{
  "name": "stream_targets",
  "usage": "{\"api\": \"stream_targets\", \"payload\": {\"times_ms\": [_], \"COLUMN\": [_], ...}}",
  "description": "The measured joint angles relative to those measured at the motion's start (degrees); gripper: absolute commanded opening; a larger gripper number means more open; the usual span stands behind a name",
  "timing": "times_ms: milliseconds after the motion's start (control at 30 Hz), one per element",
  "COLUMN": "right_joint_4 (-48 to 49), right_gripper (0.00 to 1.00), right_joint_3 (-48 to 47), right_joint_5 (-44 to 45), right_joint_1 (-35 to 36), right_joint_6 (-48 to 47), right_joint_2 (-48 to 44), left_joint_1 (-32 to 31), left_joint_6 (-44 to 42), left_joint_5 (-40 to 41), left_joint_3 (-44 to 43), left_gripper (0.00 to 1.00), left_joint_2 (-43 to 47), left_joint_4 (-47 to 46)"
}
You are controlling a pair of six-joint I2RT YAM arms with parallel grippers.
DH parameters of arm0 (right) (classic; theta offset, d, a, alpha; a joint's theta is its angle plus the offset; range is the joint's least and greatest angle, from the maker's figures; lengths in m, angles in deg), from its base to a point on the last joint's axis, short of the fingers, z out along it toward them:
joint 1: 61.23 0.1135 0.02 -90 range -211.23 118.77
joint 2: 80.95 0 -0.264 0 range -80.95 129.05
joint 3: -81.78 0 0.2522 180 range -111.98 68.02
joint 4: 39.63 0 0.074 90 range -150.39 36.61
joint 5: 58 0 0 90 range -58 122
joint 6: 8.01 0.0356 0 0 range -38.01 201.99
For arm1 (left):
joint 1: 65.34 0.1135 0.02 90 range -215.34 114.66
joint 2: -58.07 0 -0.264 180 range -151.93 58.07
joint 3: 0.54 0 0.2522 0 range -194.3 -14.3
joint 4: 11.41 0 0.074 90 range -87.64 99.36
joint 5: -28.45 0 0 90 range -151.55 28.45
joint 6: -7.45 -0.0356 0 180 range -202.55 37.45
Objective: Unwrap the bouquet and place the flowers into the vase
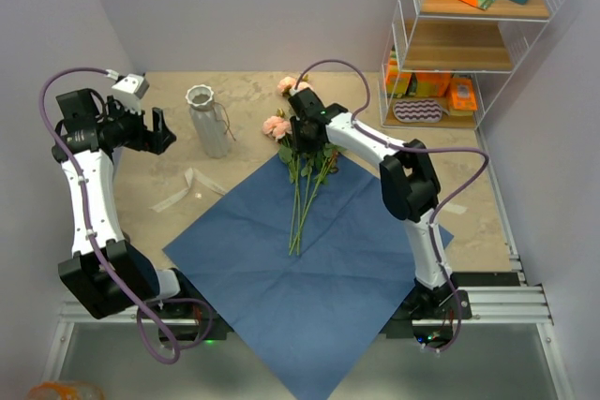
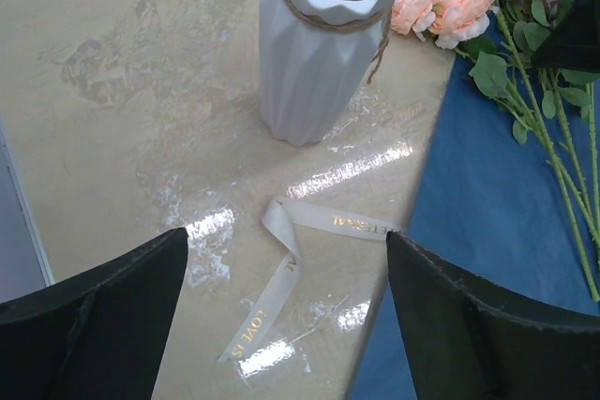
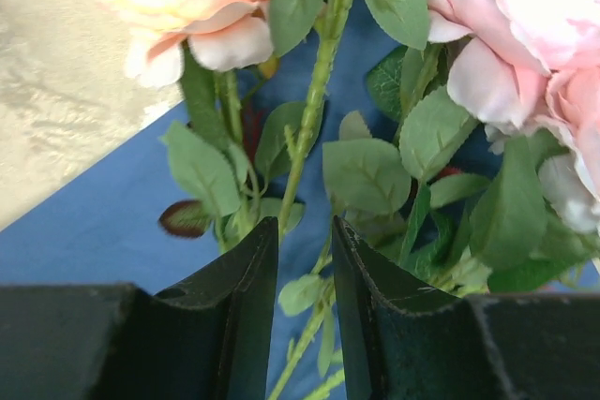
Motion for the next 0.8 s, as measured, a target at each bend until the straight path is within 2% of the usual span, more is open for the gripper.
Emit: {"api": "stream_targets", "payload": {"times_ms": [100,433,500,533,633,800], "right_joint_4": [0.7,1.57,1.88,1.9,2.25,3.63], "right_gripper": [0.32,0.29,0.25,0.16,0.0,0.0], "right_joint_3": [0.0,-2.16,-2.21,-2.21,-2.21,-1.2], "right_joint_5": [-0.11,-1.18,-1.57,-1.66,-1.84,-1.84], "right_joint_1": [-0.37,-0.39,-0.39,-0.39,-0.39,-0.39], "right_joint_6": [0.0,-0.11,-0.13,-0.11,0.04,0.81], "right_joint_2": [1.77,5.16,5.55,5.79,6.21,5.88], "left_joint_1": [0.0,0.0,0.0,0.0,0.0,0.0], "left_joint_6": [-0.15,-0.11,-0.11,-0.11,-0.13,-0.42], "left_joint_5": [-0.11,-0.28,-0.31,-0.31,-0.31,-0.28], "left_joint_3": [0.0,0.52,0.52,0.55,0.52,0.52], "left_gripper": [0.99,0.99,0.99,0.99,0.99,0.99], "left_joint_2": [-0.04,-0.15,-0.2,-0.2,-0.22,-0.22], "left_joint_4": [0.0,-1.27,-1.51,-1.55,-1.55,-1.29]}}
